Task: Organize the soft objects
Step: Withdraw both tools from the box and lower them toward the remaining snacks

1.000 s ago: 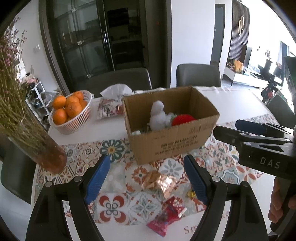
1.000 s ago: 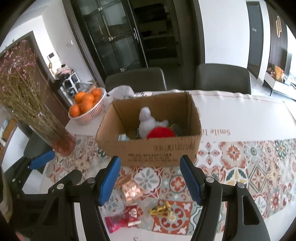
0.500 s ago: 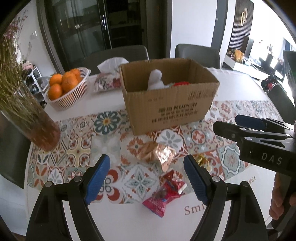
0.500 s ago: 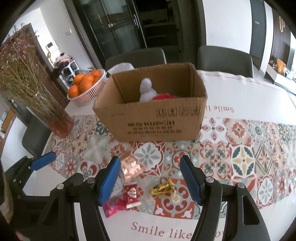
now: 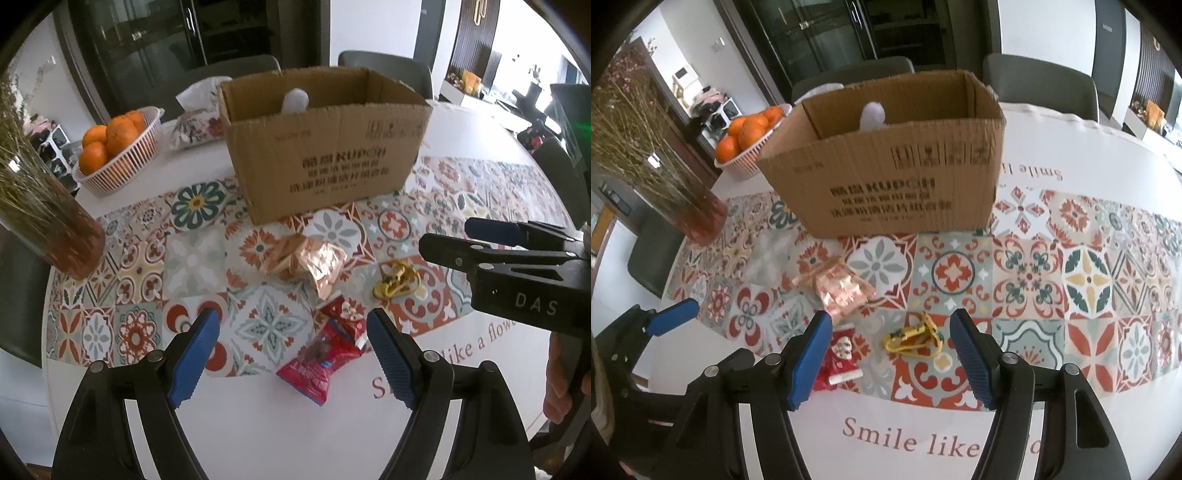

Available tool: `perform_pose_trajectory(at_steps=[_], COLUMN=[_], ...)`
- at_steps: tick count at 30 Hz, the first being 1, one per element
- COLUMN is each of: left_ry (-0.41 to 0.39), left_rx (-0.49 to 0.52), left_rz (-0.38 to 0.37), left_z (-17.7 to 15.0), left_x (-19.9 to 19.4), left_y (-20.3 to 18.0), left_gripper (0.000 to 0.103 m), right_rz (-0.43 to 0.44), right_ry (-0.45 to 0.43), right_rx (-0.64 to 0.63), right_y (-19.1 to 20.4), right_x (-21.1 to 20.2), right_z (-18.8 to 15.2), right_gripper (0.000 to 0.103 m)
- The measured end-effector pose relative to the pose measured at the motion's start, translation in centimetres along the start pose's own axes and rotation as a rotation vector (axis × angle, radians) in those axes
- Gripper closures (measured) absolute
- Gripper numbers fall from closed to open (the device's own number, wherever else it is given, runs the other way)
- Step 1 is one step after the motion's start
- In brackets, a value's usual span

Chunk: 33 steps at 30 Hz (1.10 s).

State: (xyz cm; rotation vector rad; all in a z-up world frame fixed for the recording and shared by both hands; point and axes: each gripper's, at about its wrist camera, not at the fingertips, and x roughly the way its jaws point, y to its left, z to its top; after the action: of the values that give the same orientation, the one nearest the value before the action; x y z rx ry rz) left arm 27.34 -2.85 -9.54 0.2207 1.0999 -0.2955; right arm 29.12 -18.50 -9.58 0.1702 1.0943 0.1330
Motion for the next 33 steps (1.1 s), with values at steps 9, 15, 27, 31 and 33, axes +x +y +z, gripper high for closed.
perform_pose_trajectory(at_steps=[9, 15, 27, 31, 33], left_ry=[0.076, 0.149, 0.281, 0.316, 0.331], left_rx=[0.044, 0.066, 0.135, 0.151, 0.160], left_rz=[-0.020, -0.056, -0.084, -0.086, -0.084], left_z=[-1.3, -2.2, -3.3, -3.5, -3.6], left_x=[2.0, 4.0, 7.7, 8.7, 9.2], left_y=[-0.4, -0.6, -1.5, -1.7, -1.8], left_gripper=[0.021, 0.021, 0.021, 0.021, 0.021], right_rz=[-0.006, -0.007, -0.018, -0.027, -0.025], right_ry=[0.070, 0.120, 0.213, 0.238, 0.250], right_rx=[0.006, 0.001, -0.017, -0.020, -0.025], right_y=[-0.5, -0.7, -1.4, -1.6, -1.6], right_x=[2.0, 3.4, 6.8, 7.9, 8.5], right_z=[-1.5, -2.3, -3.4, -3.6, -3.7], right_gripper=[0.030, 0.030, 0.023, 0.023, 0.023])
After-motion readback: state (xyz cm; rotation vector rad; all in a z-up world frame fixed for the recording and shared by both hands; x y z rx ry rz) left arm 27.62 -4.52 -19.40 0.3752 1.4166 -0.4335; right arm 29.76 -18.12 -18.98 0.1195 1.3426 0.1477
